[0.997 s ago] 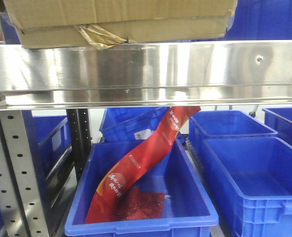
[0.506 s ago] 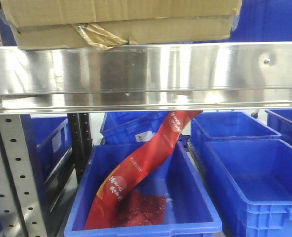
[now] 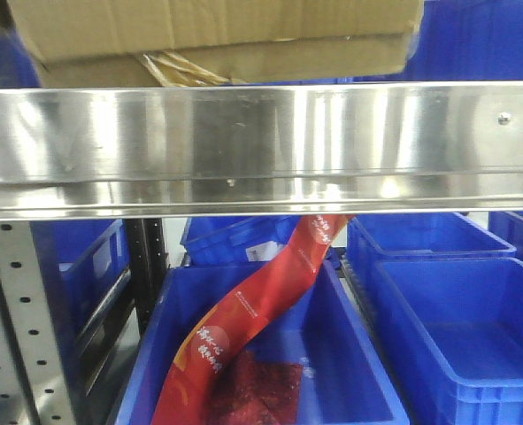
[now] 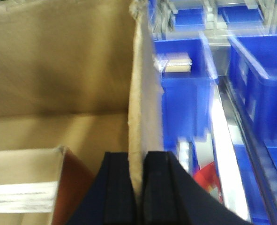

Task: Stack two boxes on right shelf middle
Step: 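Raise the boxes above the middle shelf and push them onto it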

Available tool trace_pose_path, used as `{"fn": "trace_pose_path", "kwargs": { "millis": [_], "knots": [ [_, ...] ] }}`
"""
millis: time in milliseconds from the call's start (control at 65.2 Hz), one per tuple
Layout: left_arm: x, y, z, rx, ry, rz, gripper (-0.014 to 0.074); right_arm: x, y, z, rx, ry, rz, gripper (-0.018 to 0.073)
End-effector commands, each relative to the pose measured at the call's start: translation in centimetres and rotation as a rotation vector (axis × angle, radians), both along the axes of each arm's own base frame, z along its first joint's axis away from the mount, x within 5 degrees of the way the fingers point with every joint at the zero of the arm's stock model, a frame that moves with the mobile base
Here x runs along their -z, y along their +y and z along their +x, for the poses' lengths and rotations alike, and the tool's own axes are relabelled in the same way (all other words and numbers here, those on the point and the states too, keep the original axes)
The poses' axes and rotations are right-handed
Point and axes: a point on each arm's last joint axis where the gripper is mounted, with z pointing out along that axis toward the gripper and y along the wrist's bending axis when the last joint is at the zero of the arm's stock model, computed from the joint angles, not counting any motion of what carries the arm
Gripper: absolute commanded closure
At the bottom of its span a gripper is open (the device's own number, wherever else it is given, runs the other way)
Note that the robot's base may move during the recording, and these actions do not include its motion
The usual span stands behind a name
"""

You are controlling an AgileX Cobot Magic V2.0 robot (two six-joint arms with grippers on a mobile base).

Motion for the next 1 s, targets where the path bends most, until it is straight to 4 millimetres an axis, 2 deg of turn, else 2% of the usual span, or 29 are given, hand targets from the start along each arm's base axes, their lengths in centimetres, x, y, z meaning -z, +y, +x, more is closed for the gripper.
{"fn": "trace_pose_path", "kwargs": {
  "millis": [0, 982],
  "knots": [
    [-0.62, -0.29, -0.05, 0.031, -0.05, -0.009, 0.0707, -1.19, 0.0, -0.13, -0.023, -0.085, 0.005, 0.0711],
    [-0.73, -0.36, 0.0, 0.038, -0.063, -0.012, 0.0707, -1.15, 0.01, -0.1, -0.023, -0.084, 0.004, 0.0711]
  ]
}}
